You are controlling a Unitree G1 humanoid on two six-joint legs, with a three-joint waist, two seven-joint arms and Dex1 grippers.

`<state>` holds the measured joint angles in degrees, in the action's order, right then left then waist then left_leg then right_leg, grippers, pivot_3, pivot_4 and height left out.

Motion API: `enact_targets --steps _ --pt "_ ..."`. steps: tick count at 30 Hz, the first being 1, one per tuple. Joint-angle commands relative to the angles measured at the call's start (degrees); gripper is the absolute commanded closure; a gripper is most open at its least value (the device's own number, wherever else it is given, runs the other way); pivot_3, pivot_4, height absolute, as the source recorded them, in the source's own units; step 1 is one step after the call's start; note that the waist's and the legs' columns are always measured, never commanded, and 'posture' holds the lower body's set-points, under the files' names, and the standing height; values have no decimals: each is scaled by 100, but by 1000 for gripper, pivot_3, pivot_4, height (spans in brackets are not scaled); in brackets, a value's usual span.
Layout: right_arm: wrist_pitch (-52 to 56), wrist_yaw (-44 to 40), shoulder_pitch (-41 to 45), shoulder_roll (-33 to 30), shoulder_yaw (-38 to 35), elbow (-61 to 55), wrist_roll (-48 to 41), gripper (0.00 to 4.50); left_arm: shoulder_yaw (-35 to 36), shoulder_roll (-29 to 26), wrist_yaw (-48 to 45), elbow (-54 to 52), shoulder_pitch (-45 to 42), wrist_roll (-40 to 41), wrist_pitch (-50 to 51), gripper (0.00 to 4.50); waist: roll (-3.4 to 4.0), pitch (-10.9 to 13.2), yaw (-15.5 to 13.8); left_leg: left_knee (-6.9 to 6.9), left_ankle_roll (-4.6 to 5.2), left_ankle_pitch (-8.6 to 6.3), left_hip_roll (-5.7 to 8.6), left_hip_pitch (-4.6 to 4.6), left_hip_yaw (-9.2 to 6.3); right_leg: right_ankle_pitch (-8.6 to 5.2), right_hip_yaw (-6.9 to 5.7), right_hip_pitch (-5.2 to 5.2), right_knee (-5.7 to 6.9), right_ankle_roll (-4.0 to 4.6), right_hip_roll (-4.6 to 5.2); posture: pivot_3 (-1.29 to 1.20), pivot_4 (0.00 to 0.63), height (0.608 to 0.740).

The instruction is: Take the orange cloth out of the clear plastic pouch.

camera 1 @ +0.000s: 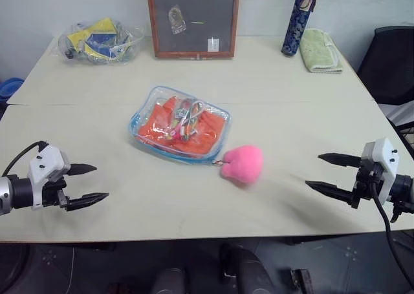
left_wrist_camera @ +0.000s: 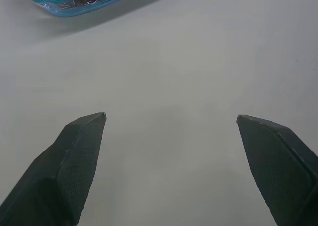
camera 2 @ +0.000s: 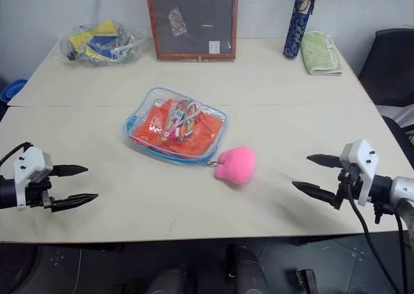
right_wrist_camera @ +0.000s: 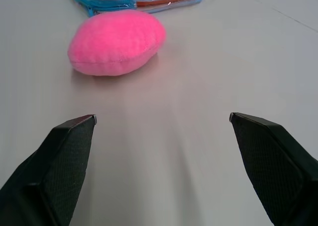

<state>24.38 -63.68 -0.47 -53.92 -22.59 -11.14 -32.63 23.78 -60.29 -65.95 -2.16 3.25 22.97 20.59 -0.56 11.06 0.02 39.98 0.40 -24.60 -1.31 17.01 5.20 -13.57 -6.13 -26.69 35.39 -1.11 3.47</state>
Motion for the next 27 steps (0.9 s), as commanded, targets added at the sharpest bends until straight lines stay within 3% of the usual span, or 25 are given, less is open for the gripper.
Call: enact_targets --steps 1,18,27 --pt "12 51 15 -99 -193 -180 -19 0 -4 -52 37 -113 45 -110 -68 22 0 0 -1 0 0 0 0 0 0 0 0 0 0 0 0 0 150 740" --pt "57 260 74 -13 -116 -215 11 0 57 155 345 -437 137 -18 249 22 0 0 -1 2 -2 1 1 0 3 0 3 0 5 0 0 0 150 740" --pt "305 438 -30 165 -190 -507 -259 0 108 429 652 -901 -62 493 906 22 0 0 -3 4 -2 1 2 1 3 0 5 1 8 0 0 0 150 740"
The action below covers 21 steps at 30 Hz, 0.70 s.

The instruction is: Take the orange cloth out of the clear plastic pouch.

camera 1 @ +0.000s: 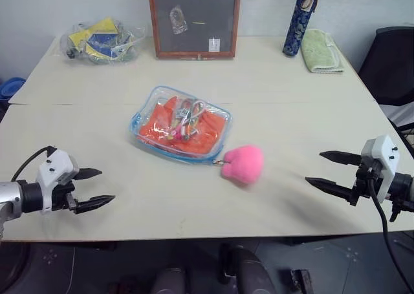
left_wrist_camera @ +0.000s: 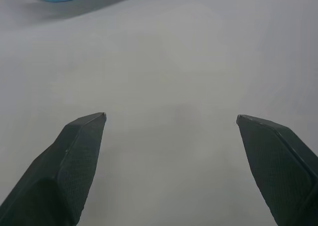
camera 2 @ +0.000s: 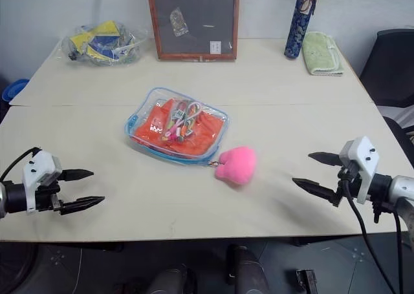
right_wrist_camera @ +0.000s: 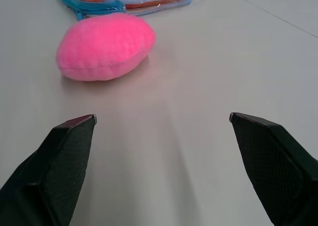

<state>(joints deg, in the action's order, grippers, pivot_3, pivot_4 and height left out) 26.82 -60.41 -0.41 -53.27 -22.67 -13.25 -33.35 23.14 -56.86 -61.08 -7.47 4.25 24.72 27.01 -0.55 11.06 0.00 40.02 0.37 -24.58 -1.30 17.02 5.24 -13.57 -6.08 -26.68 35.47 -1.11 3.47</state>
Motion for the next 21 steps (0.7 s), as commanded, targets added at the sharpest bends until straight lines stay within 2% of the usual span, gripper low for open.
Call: enact_targets --steps 1,5,10,13,16,21 --pt "103 166 -81 149 -197 -411 -235 0 212 156 246 -517 -210 462 429 22 0 0 -5 0 -1 0 0 0 -1 0 0 0 1 0 0 0 150 740" --pt "412 523 -179 376 -255 -1059 -588 0 208 438 845 -1247 -631 1072 1244 22 0 0 -20 2 -3 1 1 0 -1 0 2 2 2 0 1 0 150 740" --pt "772 1303 55 697 -12 -1948 -923 0 -541 1166 2594 -1596 -2208 1246 2774 22 0 0 -78 7 -12 9 10 -2 -4 2 9 17 11 -3 2 0 150 740" --pt "921 1670 274 828 378 -2513 -999 0 -1119 2262 4129 -1175 -3610 769 3818 22 -7 -4 -151 9 -15 18 23 -7 -6 6 15 23 17 -10 4 0 150 740" --pt "997 1863 417 871 588 -2764 -1039 0 -1467 2827 4650 -909 -4235 528 4200 22 -11 -6 -140 9 -18 23 31 1 -9 10 13 19 36 -13 3 0 150 740" --pt "975 2021 516 948 789 -2907 -1106 0 -2016 3397 5048 148 -4974 -100 3822 22 -11 -6 -138 8 -19 24 29 2 -5 10 7 16 28 -14 -1 0 150 740"
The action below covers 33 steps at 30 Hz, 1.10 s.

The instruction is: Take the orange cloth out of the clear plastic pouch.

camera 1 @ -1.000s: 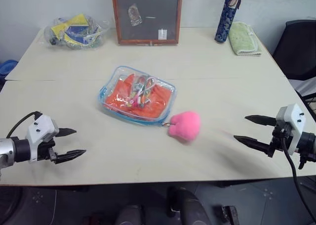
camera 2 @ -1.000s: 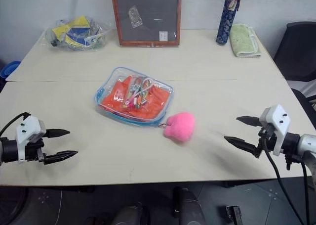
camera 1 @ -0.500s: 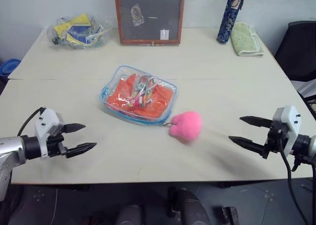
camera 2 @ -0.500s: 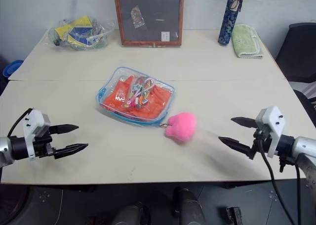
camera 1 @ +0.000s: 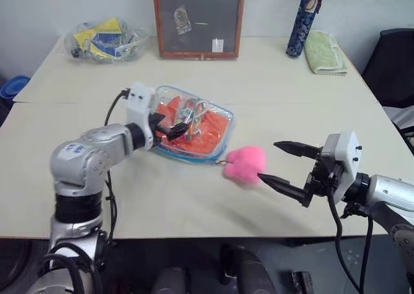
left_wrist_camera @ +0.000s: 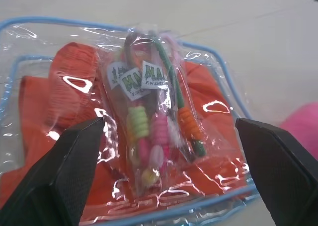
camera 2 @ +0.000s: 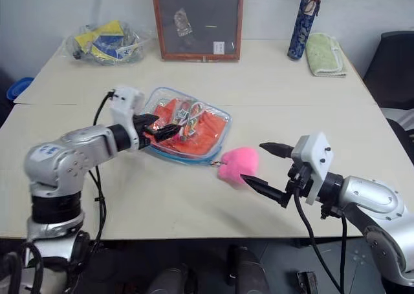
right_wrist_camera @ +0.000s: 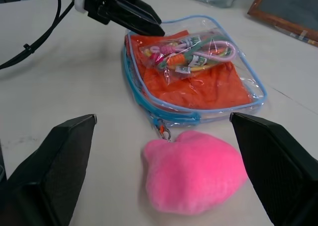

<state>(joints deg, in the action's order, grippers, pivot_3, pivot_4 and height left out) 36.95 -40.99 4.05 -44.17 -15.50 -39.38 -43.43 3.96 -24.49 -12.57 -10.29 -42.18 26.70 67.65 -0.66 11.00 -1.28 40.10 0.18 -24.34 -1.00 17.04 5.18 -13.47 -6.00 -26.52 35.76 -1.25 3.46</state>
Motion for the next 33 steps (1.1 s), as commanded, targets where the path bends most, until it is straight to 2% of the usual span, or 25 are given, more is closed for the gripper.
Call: enact_targets --steps 1,10,14,21,24,29,31,33 --pt "-53 98 76 38 133 -333 -69 0 -156 273 275 763 -508 -428 -349 22 -1 0 -14 1 -1 3 1 1 -1 0 0 0 0 0 1 0 150 740" --pt "-158 414 169 109 391 -439 131 0 -901 934 46 2775 -1277 -1259 -1385 22 -1 0 -21 3 -4 10 6 0 1 0 -7 0 -4 0 5 0 150 740" --pt "-146 512 172 122 446 -512 159 0 -996 1019 -28 3019 -1337 -1485 -1600 880 -1 0 -17 2 -4 10 5 3 1 0 -10 2 -2 0 5 0 150 740" --pt "-110 634 234 120 493 -550 136 0 -962 990 -80 2905 -1284 -1678 -1608 3011 -1 0 -19 3 -5 10 4 1 -2 0 -6 2 -7 0 8 0 150 740" --pt "-91 609 356 96 556 -497 120 0 -643 769 74 2736 -1290 -1745 -1667 3696 -1 1 -6 3 -4 11 3 1 -4 0 -4 2 -7 0 7 0 150 740" --pt "-80 391 678 66 758 -328 64 0 555 -395 373 2642 -1099 -1776 -1814 3696 -5 3 153 -2 -14 14 -10 0 -2 0 -2 -7 9 6 -2 0 150 740" --pt "-71 290 764 57 799 -275 28 0 808 -771 405 2700 -981 -1772 -1818 3696 -5 3 163 -11 -22 15 -17 -4 1 -2 -3 -10 12 13 -7 0 150 740" --pt "-79 155 885 45 873 -193 20 0 1086 -1397 325 2986 -617 -1899 -2000 3696 -5 3 125 -6 -24 15 -19 -17 -12 -3 -20 -11 9 16 -5 0 150 740"
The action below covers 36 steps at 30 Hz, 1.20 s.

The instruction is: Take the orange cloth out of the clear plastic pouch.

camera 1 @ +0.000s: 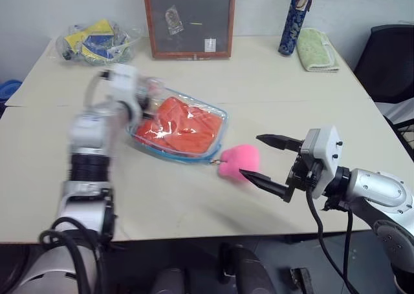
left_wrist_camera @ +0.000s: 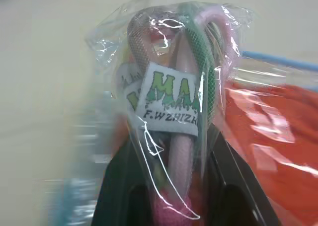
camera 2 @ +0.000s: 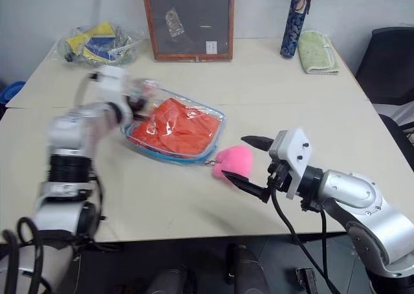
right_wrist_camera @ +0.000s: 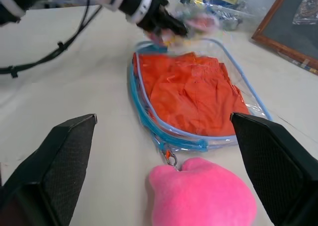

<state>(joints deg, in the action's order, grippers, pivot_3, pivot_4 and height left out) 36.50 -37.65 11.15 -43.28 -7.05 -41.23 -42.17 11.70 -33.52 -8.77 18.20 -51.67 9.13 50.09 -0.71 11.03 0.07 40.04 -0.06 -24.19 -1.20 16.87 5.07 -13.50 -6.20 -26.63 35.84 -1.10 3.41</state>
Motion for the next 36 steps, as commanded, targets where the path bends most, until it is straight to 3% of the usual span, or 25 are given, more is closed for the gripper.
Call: enact_targets --steps 1,3,6,10,18,24,29,32,36 --pt "-42 -245 244 -44 65 52 -103 0 429 -812 -126 329 561 -217 -384 3696 0 0 -10 2 0 0 2 1 -1 0 -1 0 0 0 3 0 150 740" --pt "-56 -350 358 -14 143 180 -90 0 613 -1249 -283 672 971 -239 -649 3696 -1 -1 -12 3 2 0 5 2 -3 0 -2 0 -3 0 8 0 150 740" --pt "-99 -523 478 41 288 369 -39 0 794 -1343 -346 798 1319 -128 -744 3696 -8 -2 -96 7 7 0 5 19 -22 1 -21 0 -13 -1 14 0 150 740" --pt "-193 -743 600 67 455 566 65 0 886 -1284 -358 540 1730 -110 -599 2516 -23 -9 -207 21 12 0 13 39 -56 2 -54 4 -21 -3 31 0 150 740" --pt "-283 -1023 736 69 503 842 202 0 1572 -1457 -366 -709 2459 122 289 66 -30 -11 -110 17 18 -3 13 38 -57 4 -54 4 -22 -7 32 0 150 740" --pt "-289 -1030 570 88 399 783 238 0 2076 -2056 -1540 -1154 2728 853 585 28 -31 -11 -76 15 15 -3 9 35 -56 2 -53 3 -20 -4 29 0 150 740" --pt "-283 -988 419 95 329 719 221 0 1790 -2770 -3519 -1677 3137 1225 -871 28 -29 -10 -103 14 12 -5 9 36 -58 1 -53 2 -26 -2 31 0 150 740" --pt "-292 -998 367 83 312 705 231 0 716 -3162 -4355 -1694 3246 488 -2723 28 -22 -7 -137 14 11 -6 10 34 -57 0 -51 3 -32 0 34 0 150 740" --pt "-323 -987 318 89 279 697 270 0 -718 -3032 -4770 -946 2344 -524 -4720 28 -10 -3 -155 14 13 -4 15 31 -48 -1 -47 4 -37 2 34 0 150 740"
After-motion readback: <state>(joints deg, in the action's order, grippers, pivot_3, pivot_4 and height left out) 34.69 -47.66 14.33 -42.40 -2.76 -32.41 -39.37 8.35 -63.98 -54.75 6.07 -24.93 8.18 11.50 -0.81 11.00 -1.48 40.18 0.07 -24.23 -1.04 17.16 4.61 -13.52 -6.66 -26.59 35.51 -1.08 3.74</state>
